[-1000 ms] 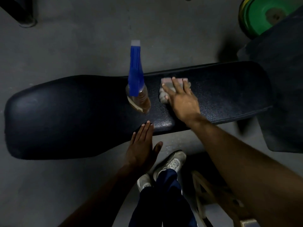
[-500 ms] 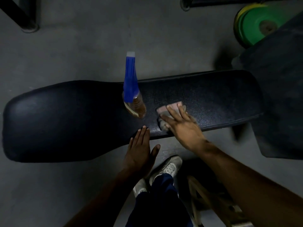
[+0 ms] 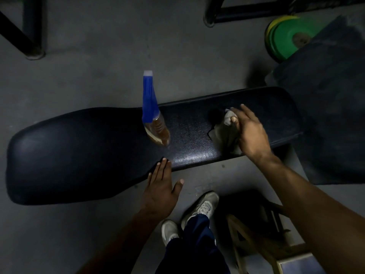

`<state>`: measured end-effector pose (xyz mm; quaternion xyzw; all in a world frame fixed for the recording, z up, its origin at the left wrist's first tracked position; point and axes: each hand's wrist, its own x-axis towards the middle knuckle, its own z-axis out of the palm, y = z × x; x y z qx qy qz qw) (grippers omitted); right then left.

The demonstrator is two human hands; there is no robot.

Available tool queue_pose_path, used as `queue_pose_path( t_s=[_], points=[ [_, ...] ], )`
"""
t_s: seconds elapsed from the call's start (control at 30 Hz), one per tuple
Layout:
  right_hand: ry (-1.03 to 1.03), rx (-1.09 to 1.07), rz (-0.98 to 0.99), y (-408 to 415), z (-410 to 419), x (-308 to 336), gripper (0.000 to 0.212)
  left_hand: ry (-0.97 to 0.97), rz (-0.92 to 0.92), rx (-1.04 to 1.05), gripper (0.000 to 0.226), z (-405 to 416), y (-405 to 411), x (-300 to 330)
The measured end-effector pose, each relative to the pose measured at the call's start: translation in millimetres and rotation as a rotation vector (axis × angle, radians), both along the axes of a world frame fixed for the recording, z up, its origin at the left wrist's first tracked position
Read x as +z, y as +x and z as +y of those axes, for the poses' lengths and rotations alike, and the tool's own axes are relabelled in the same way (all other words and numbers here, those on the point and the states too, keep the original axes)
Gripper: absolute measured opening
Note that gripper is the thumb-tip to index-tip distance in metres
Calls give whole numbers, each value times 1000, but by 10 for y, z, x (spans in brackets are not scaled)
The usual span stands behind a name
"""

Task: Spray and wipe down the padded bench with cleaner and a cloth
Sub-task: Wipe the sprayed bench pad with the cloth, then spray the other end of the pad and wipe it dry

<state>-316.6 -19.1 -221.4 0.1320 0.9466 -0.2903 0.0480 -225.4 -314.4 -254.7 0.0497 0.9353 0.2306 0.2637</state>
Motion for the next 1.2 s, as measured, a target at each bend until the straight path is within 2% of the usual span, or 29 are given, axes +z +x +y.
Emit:
queue_pose_path(
  t_s=[0.07, 0.13, 0.23, 0.3, 0.47, 0.53, 0.63, 0.7, 0.8, 0.9, 1.07, 1.2],
  points=[
    [76, -40, 7, 0, -75, -5, 46, 1, 5, -1, 97, -52, 16, 9],
    [145, -11, -71, 11, -144, -72, 50, -4, 4, -4, 96, -128, 43, 4],
    [176, 49, -342, 117, -254, -284, 70, -19, 3, 18, 97, -252, 85, -3],
    [127, -10, -352, 204, -361, -336, 81, -22, 10, 30, 97, -317, 98, 7],
    [-118, -10, -55, 229, -794, 74, 81, -29, 29, 30, 86, -519, 70, 52],
    [-348, 19, -29, 173, -980, 268, 85, -29, 42, 43, 76, -573, 36, 92],
    [-727, 53, -33, 66, -1235, 559, 95, -32, 57, 46, 78, -642, -30, 138],
    [-815, 137, -15, -17, -1386, 735, 101, -35, 64, 50, 83, -694, -80, 128],
    [-845, 273, 28, -159, -1641, 842, 108, -61, 91, 66, 91, -784, -141, 73],
    [-860, 281, 126, -322, -1898, 771, 96, -88, 91, 85, 92, -865, -160, 14],
    [-845, 203, 262, -469, -2153, 621, 41, -109, 93, 90, 89, -966, -149, -4],
    [-836, 131, 337, -405, -2117, 650, 30, -97, 89, 113, 90, -997, -130, 40]
  ],
)
